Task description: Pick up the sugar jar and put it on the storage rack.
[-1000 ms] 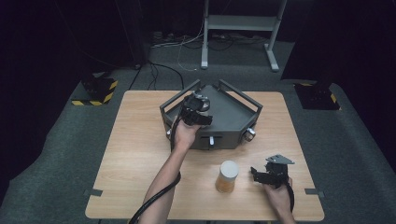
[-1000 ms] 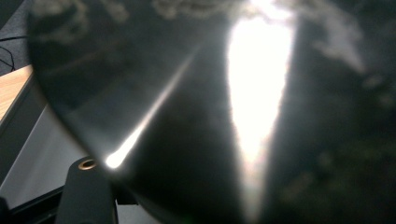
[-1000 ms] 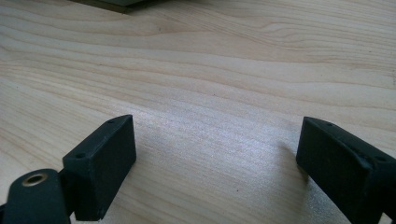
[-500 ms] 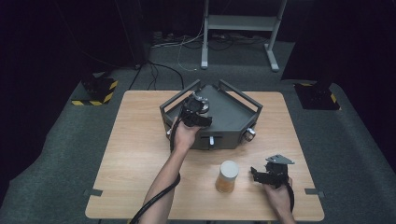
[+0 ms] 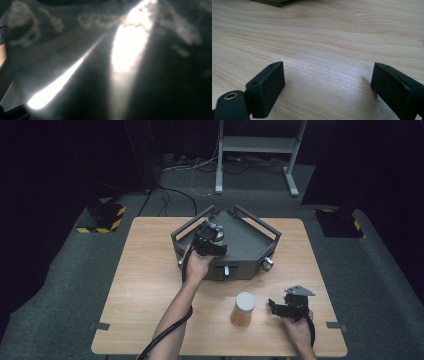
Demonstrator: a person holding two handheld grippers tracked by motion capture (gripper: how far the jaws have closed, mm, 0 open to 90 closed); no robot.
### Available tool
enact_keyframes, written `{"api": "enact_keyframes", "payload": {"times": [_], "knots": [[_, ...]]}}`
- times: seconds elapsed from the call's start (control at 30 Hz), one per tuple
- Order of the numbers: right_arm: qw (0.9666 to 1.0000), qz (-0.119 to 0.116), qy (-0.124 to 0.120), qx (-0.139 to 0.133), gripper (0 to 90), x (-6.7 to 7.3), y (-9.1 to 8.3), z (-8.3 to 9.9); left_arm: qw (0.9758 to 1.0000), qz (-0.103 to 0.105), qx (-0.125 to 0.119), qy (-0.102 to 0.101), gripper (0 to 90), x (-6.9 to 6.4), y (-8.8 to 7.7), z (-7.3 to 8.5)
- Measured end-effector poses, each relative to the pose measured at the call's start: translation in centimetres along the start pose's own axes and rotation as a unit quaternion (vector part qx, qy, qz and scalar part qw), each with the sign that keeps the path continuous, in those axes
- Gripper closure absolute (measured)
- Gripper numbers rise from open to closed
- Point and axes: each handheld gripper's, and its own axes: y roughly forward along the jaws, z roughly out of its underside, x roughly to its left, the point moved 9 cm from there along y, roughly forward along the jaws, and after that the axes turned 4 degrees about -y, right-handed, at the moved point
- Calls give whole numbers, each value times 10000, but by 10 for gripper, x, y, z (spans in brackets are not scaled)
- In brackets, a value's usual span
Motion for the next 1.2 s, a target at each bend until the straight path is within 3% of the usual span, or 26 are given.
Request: {"api": "enact_keyframes", "payload": {"times": [0.17,0.33,0.47,0.5,0.53,0.6,0.63,0.67,0.7,0.77,0.87,0.9,1.0,1.07,1.1,1.2], "knots": [[10000,-1,1,0,116,0,0,0,9999,-117,-4,19,221,-1,-2,0],[10000,0,1,0,116,0,0,0,9999,-94,-101,-9,155,0,-6,6],[10000,0,0,0,116,0,0,0,9997,-107,-211,-107,105,2,-11,14],[10000,0,2,-1,117,0,0,0,9991,-103,-327,-238,100,1,-11,17],[10000,2,3,-2,117,0,0,0,9938,-85,-773,-795,97,-7,-6,24],[10000,3,4,-2,118,0,0,0,9878,-124,-1095,-1103,96,-12,-7,31],[10000,3,4,-2,118,0,0,0,9936,-141,-862,-721,96,-6,-18,35],[10000,3,4,-2,118,0,0,0,9936,-141,-862,-721,96,-6,-18,35],[10000,3,4,-2,118,0,0,0,9915,-134,-987,-838,96,-8,-19,38],[10000,2,2,-2,117,0,0,0,9946,-117,-861,-575,96,-4,-29,43],[10000,2,4,-2,118,0,0,0,9951,-113,-885,-416,97,-6,-41,54],[10000,2,3,-2,118,0,0,0,9665,-3,-1937,-1683,98,-27,-28,65],[10000,2,2,-2,117,0,0,0,9671,47,-1952,-1631,100,-28,-35,75],[10000,2,3,-1,118,0,0,0,9695,80,-1895,-1553,100,-29,-42,89],[10000,2,2,-1,117,0,0,0,9679,95,-1934,-1602,101,-30,-43,95],[10000,2,4,-1,118,0,0,0,9691,118,-1896,-1572,102,-30,-46,105]]}}
